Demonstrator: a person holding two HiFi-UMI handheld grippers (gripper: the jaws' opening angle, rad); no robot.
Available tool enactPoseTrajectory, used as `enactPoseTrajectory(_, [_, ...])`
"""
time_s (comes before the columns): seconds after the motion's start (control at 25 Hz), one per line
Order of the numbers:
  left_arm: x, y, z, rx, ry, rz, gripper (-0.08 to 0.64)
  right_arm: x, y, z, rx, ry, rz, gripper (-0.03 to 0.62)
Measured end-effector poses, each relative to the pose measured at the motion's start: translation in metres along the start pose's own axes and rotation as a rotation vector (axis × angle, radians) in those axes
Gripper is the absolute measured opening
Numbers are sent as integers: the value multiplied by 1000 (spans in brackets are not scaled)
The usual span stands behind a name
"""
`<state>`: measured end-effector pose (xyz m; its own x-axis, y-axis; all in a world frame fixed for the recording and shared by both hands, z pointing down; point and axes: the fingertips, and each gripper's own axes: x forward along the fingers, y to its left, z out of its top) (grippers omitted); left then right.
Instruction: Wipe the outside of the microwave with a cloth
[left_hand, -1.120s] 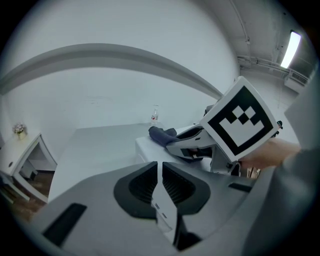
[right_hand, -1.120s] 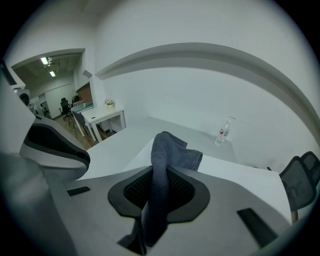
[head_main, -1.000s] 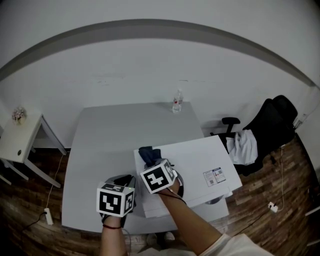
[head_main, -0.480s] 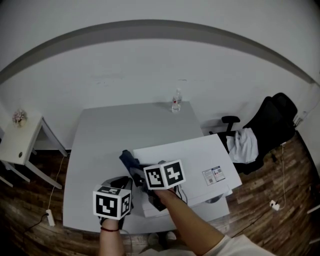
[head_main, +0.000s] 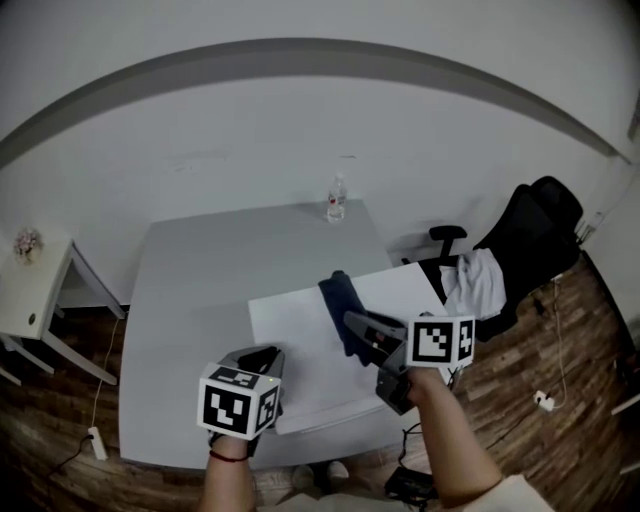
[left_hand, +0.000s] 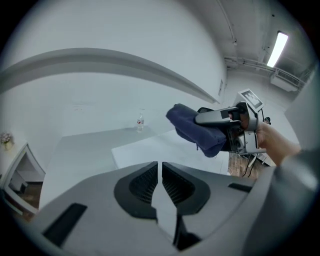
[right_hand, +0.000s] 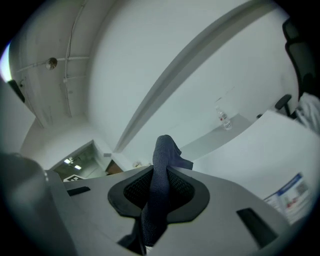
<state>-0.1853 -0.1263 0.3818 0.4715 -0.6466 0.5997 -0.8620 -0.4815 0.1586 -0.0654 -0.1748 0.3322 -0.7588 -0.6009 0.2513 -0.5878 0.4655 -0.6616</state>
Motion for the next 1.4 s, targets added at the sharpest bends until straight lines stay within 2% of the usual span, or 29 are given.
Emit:
enactPoseTrajectory(0.2, [13, -11, 4, 23, 14, -28, 28, -101, -85, 19, -197, 4, -368, 78])
enactPoseTrajectory(0.32, [20, -16, 7, 32, 18, -38, 28, -147, -131, 17, -267, 45, -553, 78])
enactPoseTrajectory(0.64, [35, -28, 11, 53, 32, -62, 28, -166, -191, -7, -438, 208, -792, 78])
enactPoseTrajectory(0.8, [35, -30, 8, 53, 37, -69, 29, -162, -193, -17, -484, 234, -832, 78])
enactPoseTrajectory(1.08, [29, -21, 10, 42, 31, -65, 28, -147, -176, -18, -490, 240, -802, 78])
enactPoseTrajectory(1.4, [23, -16, 0, 23, 36, -54, 29, -119, -146, -42, -452, 251, -735, 78])
